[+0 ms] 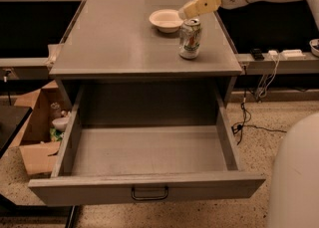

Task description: Pick 7up can from top drawer and place on counter

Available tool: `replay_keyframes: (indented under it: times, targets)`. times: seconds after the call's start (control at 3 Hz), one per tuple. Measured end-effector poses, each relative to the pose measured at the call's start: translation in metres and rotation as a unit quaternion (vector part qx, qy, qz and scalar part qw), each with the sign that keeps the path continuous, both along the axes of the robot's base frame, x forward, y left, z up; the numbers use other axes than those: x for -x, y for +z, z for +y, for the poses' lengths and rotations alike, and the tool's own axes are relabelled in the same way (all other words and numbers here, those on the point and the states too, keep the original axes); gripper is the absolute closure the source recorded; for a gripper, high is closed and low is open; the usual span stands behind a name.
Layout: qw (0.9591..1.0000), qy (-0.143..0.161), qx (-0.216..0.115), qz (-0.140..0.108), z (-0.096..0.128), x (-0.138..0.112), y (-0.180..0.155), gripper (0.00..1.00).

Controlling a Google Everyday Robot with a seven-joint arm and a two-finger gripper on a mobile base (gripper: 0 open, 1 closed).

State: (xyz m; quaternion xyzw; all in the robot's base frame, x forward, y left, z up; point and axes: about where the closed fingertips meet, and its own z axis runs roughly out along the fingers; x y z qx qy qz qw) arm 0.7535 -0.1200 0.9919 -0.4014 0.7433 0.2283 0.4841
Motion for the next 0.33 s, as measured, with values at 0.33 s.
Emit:
replay_keyframes:
  times: [0.33]
  targets:
    - [0.9990,0.007,-0.020,-0.038,-0.0038,0.0123,0.0393,0.00]
